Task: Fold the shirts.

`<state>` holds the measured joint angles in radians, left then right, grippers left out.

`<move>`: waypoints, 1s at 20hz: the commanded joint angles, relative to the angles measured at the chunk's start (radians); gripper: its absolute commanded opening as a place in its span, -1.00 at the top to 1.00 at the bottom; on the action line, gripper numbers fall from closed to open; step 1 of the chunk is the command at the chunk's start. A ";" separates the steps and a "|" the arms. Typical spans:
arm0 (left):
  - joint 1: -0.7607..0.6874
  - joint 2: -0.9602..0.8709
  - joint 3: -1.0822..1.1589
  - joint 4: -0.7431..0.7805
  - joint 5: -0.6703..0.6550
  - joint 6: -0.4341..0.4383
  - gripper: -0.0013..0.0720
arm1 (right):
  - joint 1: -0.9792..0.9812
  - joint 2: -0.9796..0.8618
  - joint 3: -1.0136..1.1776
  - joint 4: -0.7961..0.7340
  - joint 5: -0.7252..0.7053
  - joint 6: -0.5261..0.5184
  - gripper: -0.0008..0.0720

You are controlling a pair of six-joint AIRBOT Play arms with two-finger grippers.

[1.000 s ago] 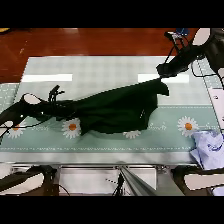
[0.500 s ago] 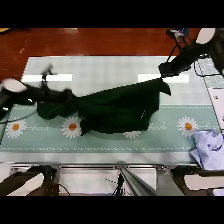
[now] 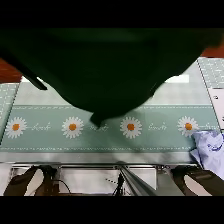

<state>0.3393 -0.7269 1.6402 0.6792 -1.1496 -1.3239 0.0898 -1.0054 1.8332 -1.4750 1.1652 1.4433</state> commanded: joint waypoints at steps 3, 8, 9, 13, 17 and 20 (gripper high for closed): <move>0.154 0.154 0.161 0.021 -0.050 -0.106 0.89 | -0.001 0.207 0.183 -0.227 -0.080 0.069 0.93; 0.154 0.195 0.161 0.047 -0.318 -0.232 0.89 | -0.001 0.231 0.224 -0.289 0.088 0.053 0.93; 0.154 0.194 0.161 0.047 -0.368 -0.246 0.89 | -0.001 0.220 0.224 -0.291 0.138 0.025 0.93; 0.155 0.194 0.066 0.127 -0.450 -0.252 0.89 | 0.002 0.072 0.223 -0.335 0.252 -0.021 0.93; 0.155 0.188 -0.193 0.186 -0.445 -0.209 0.89 | 0.002 -0.193 0.223 -0.210 0.241 -0.039 0.93; 0.154 0.173 -0.436 0.185 -0.350 -0.175 0.89 | 0.002 -0.386 0.224 -0.087 0.215 -0.050 0.93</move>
<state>0.4934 -0.5438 1.3979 0.8474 -1.5597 -1.5326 0.0910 -1.2255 2.0552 -1.6691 1.3872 1.4063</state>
